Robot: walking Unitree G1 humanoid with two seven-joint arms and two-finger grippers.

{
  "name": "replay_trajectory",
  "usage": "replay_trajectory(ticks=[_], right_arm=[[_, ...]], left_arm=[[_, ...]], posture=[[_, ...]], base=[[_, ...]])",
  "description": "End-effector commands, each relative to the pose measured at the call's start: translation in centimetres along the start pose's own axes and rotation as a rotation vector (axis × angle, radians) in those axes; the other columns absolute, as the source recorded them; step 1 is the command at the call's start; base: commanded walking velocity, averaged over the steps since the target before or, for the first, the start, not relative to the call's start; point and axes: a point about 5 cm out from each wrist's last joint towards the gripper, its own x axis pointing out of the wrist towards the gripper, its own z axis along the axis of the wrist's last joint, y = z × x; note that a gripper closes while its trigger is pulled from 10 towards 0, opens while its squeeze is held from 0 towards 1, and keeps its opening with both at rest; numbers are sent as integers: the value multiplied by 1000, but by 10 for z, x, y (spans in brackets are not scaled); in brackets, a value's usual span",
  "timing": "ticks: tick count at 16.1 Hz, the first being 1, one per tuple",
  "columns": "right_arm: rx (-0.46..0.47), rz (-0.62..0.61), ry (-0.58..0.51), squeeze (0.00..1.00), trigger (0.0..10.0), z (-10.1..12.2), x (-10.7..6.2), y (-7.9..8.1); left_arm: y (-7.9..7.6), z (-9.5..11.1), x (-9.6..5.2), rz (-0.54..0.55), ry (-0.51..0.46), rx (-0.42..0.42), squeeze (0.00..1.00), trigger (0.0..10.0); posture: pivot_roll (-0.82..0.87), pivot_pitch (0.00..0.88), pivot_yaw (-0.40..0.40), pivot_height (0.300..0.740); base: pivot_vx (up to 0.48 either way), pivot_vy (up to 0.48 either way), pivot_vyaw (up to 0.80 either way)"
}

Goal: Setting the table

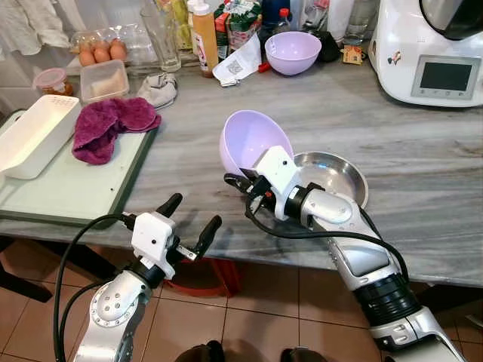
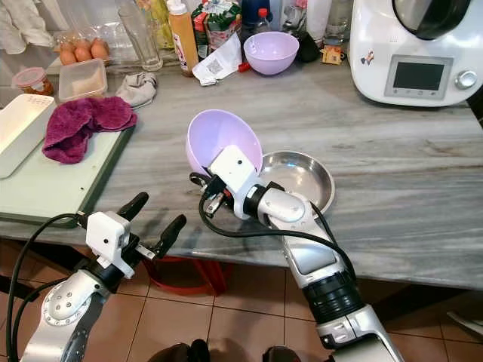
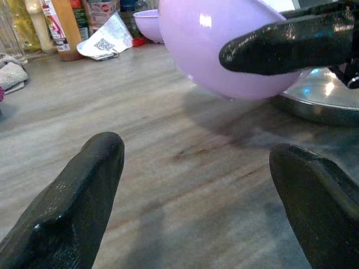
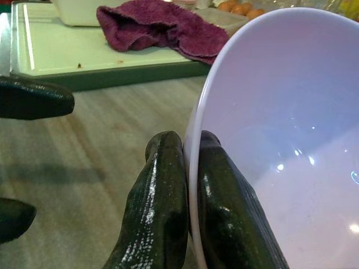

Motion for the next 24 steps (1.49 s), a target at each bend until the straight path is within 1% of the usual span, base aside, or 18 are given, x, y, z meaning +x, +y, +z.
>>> replay_trajectory(ticks=[1, 5, 6, 7, 8, 9, 10, 11, 20, 21, 22, 24], right_arm=[[3, 29, 26, 0, 10000, -6, 2, 5], [-6, 46, 35, 0, 10000, -10, 4, 5], [-6, 51, 33, 59, 10000, -10, 4, 5], [-7, 52, 32, 75, 10000, -9, 5, 6], [-12, 58, 30, 706, 10000, -9, 5, 7], [-15, 59, 29, 859, 10000, -8, 6, 7], [-19, 59, 29, 965, 10000, -8, 6, 7], [-30, 58, 21, 1000, 10000, -6, 6, 7], [-90, 42, -37, 1000, 10000, 13, 7, 8], [-112, 16, -60, 1000, 10000, 20, 7, 5], [-112, 9, -66, 1000, 10000, 22, 7, 4], [-131, -42, -115, 1000, 10000, 34, 4, -2]], left_arm=[[1, 2, 0, -8, -2, 13, 0, 10000], [-1, 0, 2, -8, -2, 7, 0, 10000], [-1, 0, 2, -7, -1, 6, 0, 10000], [-1, -1, 2, -5, 1, 5, 0, 10000], [-1, -1, 1, -2, 4, 5, 0, 10000], [-1, -1, 1, -2, 5, 5, 0, 10000], [-1, -1, 1, -1, 6, 5, 0, 10000], [-1, -2, 1, -1, 9, 5, 0, 10000], [-2, 1, 6, -12, 15, 11, 0, 10000], [-3, 1, 8, -13, 16, 13, 0, 10000], [-3, 2, 8, -13, 16, 14, 0, 10000], [-3, 3, 10, -11, 12, 14, 0, 10000]], posture=[[-103, 192, 76, 740], [-101, 189, 73, 740], [-101, 189, 72, 740], [-100, 187, 72, 740], [-101, 187, 71, 740], [-101, 187, 71, 740], [-101, 187, 71, 740], [-103, 186, 72, 740], [-111, 173, 82, 740], [-113, 171, 83, 740], [-113, 171, 83, 740], [-116, 168, 82, 740]], base=[[0, 0, 0], [0, 0, 0], [0, 0, 0], [0, 0, 0], [0, 0, 0], [0, 0, 0], [0, 0, 0], [0, 0, 0], [0, 0, 0], [0, 0, 0], [0, 0, 0], [0, 0, 0]])
